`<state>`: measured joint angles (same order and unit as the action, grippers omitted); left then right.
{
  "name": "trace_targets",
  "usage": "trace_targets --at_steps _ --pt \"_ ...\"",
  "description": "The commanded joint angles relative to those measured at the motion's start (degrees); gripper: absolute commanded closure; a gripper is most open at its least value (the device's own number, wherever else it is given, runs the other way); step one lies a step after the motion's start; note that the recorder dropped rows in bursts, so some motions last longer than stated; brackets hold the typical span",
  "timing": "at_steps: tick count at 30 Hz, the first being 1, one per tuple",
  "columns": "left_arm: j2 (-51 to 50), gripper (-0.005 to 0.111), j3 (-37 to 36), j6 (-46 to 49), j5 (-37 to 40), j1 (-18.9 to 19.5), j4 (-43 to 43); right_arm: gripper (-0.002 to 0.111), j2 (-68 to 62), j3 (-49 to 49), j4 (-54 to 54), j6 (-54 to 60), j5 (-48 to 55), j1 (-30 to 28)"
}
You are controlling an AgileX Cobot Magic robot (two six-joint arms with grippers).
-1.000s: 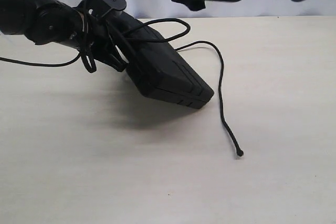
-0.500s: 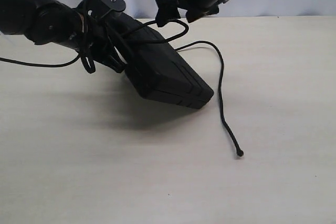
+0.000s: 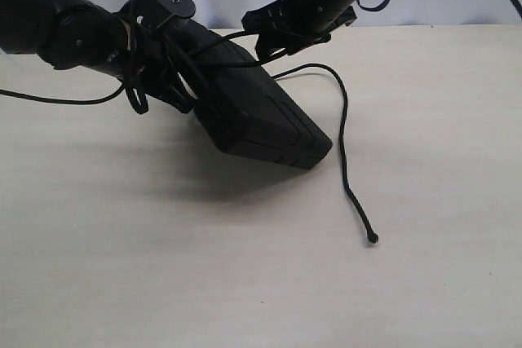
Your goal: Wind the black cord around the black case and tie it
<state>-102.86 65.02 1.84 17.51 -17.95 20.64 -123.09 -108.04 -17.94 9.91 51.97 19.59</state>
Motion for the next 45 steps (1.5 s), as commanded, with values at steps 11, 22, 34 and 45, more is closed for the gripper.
trace_targets --at_steps 11,22,34,45 --pt "0.9 0.056 0.3 0.1 5.7 -0.3 6.3 0.104 0.0 -0.2 -1.0 1.0 0.5 0.1" --pt "2.6 0.047 0.3 0.1 16.9 -1.9 14.5 0.104 0.0 -0.2 -3.6 1.8 0.6 1.1" --pt "2.8 0.048 -13.7 9.0 -16.8 -0.2 5.7 0.104 1.7 -0.2 -5.5 4.9 2.1 1.9" --pt "-1.7 0.048 -24.5 1.8 -56.1 7.4 11.2 0.104 3.0 -0.2 -5.5 6.3 2.3 1.9"
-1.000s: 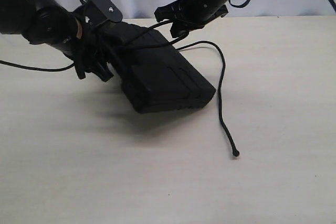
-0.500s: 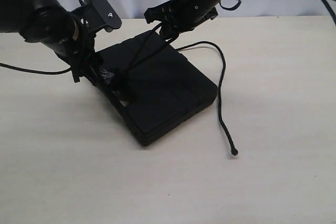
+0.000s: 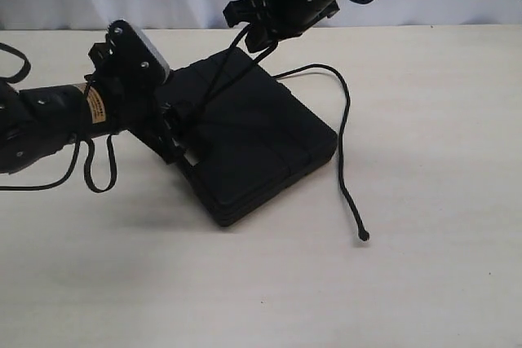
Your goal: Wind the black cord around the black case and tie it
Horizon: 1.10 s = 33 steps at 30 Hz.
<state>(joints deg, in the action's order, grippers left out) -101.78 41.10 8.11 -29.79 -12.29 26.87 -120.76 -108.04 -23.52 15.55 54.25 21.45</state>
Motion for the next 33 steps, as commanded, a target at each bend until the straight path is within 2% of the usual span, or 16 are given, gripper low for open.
trace_targets --at_steps 1,9,13,21,26,29,33 --pt "-3.5 0.048 -0.4 -5.7 -10.5 2.4 7.2 0.104 0.7 -0.2 0.0 0.7 0.0 0.0" --pt "-11.0 0.048 -0.3 -8.1 -21.0 6.6 17.2 0.104 0.7 -0.2 -0.2 0.7 0.3 0.0" --pt "-13.8 0.048 0.0 -6.8 -26.2 7.0 16.8 0.104 0.7 -0.2 -0.2 0.7 0.0 0.0" --pt "-19.6 0.048 6.3 -8.4 -25.0 6.2 18.3 0.104 0.7 -0.2 -1.5 0.7 0.0 0.0" --pt "-20.6 0.048 7.0 -8.4 -24.6 6.2 18.4 0.104 0.7 -0.2 -1.5 0.7 -0.1 0.0" --pt "-20.6 0.059 7.1 -8.4 -25.0 6.2 18.4 0.104 0.7 -0.2 -1.5 0.7 -0.1 0.0" --pt "-20.6 0.089 7.1 -8.6 -24.7 6.2 19.0 0.103 0.7 -0.2 -1.5 0.0 -0.1 0.0"
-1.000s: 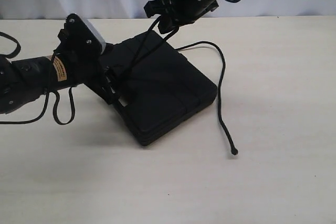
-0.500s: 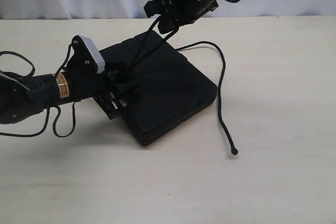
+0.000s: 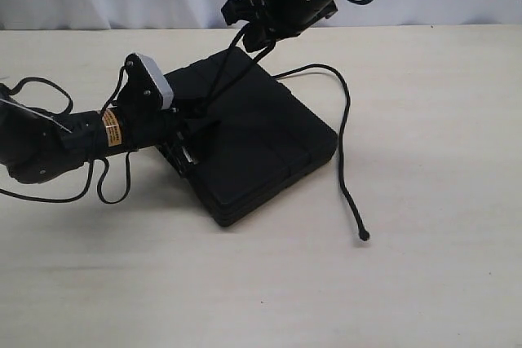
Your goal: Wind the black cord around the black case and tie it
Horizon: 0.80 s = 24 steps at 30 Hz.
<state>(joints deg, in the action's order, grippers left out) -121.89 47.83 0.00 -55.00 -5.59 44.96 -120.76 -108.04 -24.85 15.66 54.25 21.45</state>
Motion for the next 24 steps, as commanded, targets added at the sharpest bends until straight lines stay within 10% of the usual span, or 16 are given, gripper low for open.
trace_targets --at_steps 1,12,24 --pt "-0.5 0.096 0.3 -0.5 0.7 -0.5 1.2 0.102 0.7 -0.2 -0.2 -0.4 -0.1 0.0" --pt "-0.5 0.107 0.3 -0.5 0.7 -0.5 1.7 0.045 3.6 -0.4 3.2 -1.6 1.7 0.0" --pt "-0.5 0.107 0.3 11.2 0.7 -0.5 5.4 0.043 10.9 0.5 26.4 -13.6 14.2 -7.6"
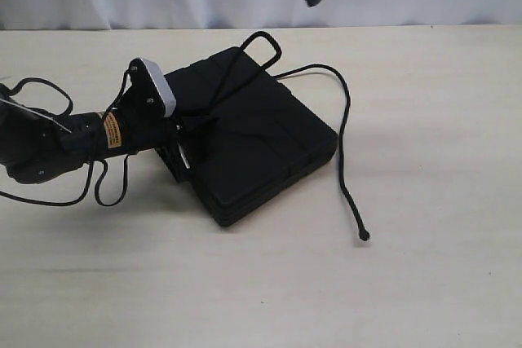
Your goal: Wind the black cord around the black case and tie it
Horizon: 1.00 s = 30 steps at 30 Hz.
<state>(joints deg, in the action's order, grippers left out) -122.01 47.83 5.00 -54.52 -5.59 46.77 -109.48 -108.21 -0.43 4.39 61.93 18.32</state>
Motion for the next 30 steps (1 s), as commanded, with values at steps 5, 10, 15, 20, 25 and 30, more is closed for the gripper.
trace_targets --at_steps 5,10,15,20,25,30 --pt "-0.4 0.107 0.3 10.1 -2.1 -0.5 8.9 0.043 -3.4 9.7 0.4 -4.4 4.6 -9.7" --pt "-0.4 0.107 0.3 11.7 -1.7 -0.5 9.5 0.043 -6.4 17.2 -1.1 -5.1 -7.8 -9.5" --pt "-0.4 0.107 -0.4 17.8 -0.8 -0.5 9.7 0.045 -11.1 16.8 -0.8 -11.4 -13.4 -9.4" --pt "-0.4 0.107 -0.4 18.9 -0.5 -0.5 9.7 0.060 -15.0 14.4 -0.8 -9.8 -10.1 -9.1" --pt "-0.4 0.107 -0.4 18.9 -0.5 -0.5 9.7 0.068 -15.4 14.4 -1.4 -9.0 -8.9 -8.9" --pt "-0.4 0.107 -0.4 18.9 -0.5 -0.5 9.7 0.068 -16.1 14.8 -7.1 -9.1 -14.9 -8.9"
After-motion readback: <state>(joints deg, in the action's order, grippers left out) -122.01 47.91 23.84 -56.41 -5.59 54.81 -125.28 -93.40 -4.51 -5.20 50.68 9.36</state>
